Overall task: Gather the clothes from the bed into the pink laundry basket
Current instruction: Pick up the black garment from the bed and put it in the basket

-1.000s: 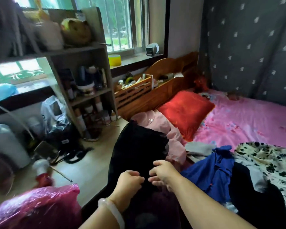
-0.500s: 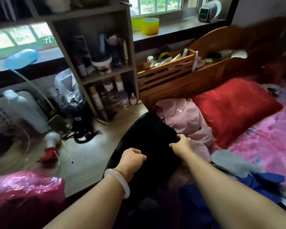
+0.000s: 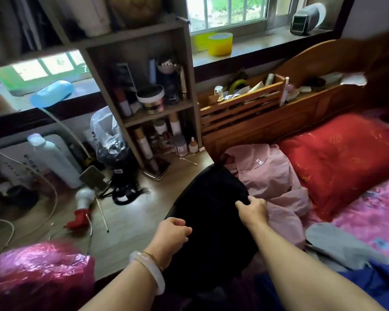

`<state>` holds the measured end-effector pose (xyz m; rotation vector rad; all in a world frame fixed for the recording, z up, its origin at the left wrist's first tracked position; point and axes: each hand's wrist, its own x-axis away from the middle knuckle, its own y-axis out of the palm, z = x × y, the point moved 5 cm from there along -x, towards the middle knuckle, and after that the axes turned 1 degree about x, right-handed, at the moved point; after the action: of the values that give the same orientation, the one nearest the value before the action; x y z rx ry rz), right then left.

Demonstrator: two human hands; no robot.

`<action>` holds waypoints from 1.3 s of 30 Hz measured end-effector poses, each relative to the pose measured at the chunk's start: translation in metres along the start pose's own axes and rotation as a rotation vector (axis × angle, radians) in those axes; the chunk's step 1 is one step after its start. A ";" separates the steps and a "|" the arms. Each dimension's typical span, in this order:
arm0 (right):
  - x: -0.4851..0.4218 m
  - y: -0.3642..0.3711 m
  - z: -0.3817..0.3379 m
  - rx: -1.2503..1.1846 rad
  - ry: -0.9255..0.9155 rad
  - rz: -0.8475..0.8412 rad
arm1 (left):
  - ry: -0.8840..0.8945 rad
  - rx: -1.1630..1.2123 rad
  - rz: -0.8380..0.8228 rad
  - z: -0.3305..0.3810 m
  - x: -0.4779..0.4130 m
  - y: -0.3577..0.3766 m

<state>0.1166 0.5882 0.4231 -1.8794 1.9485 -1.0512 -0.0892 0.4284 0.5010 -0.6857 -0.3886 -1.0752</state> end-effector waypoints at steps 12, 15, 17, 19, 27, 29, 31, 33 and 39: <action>0.131 -0.073 -0.020 -1.247 0.127 -0.374 | 0.151 0.029 -0.164 0.040 0.066 0.014; 0.173 -0.092 -0.027 -1.259 0.056 -0.482 | 0.015 0.229 -0.337 0.038 0.084 0.028; 0.199 -0.097 -0.029 -1.210 0.011 -0.567 | -0.123 0.386 -0.432 0.036 0.098 0.034; 0.223 -0.100 -0.029 -1.130 -0.018 -0.664 | -0.185 0.418 -0.559 0.030 0.110 0.043; 0.270 -0.113 0.013 -0.791 0.019 -0.775 | -0.032 0.358 -0.444 -0.021 0.154 0.032; 0.271 -0.119 0.021 -0.846 0.102 -0.683 | 0.058 0.345 -0.488 -0.032 0.169 0.029; 0.276 -0.123 0.016 -0.897 0.123 -0.583 | 0.191 0.239 -0.531 -0.041 0.186 0.028; 0.286 -0.118 0.004 -0.954 0.121 -0.562 | 0.337 0.045 -0.543 -0.049 0.199 0.030; 0.318 -0.116 0.003 -0.720 0.079 -0.383 | 0.455 -0.409 -0.598 -0.065 0.226 0.008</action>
<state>0.1613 0.2971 0.5906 -2.7001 2.2645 -0.5208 0.0147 0.2349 0.5865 -0.6702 0.0384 -1.8662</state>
